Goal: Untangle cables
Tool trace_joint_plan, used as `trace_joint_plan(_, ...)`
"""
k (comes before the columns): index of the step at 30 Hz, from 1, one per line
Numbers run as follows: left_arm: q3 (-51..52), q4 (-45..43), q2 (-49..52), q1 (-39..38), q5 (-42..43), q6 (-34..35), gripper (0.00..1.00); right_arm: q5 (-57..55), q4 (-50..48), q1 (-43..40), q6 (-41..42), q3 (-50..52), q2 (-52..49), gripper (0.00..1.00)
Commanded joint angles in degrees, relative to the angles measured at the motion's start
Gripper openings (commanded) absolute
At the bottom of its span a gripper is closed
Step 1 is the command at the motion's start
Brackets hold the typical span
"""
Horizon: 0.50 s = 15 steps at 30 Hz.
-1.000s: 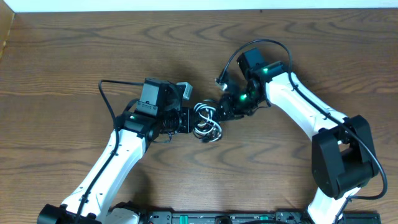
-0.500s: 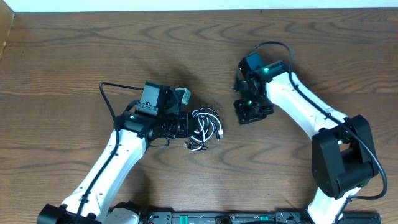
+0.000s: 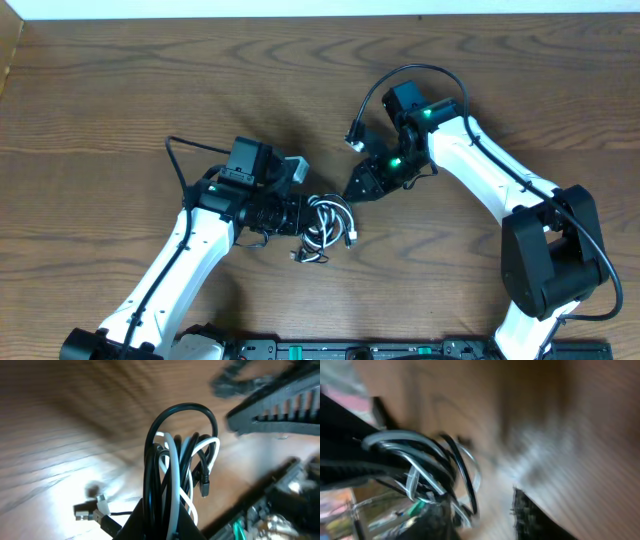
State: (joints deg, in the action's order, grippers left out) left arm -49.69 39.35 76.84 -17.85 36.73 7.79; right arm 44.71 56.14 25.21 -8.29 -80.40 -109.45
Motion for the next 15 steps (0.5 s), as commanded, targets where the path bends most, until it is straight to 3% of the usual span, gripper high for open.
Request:
trace_joint_plan(1,-0.8,-0.5,0.2,-0.1,8.8,-7.8,0.07,6.1,0.3,1.0,-3.5,0.0,0.5,0.4)
trace_joint_plan(7,-0.8,-3.0,0.2,-0.1,9.4,-8.2,0.07,7.1,2.1,2.5,-4.9,0.0,0.5,0.41)
trace_joint_plan(8,-0.8,-3.4,0.2,-0.1,9.4,-8.2,0.07,7.1,2.2,2.7,-4.9,0.0,0.5,0.36)
trace_joint_plan(11,-0.8,-4.8,0.2,-0.1,9.3,-8.2,0.08,5.7,1.8,3.5,-4.9,0.0,0.5,0.01)
trace_joint_plan(15,-0.8,-5.2,0.2,-0.1,8.6,-8.2,0.09,-0.9,1.9,3.8,-2.4,0.0,0.5,0.01)
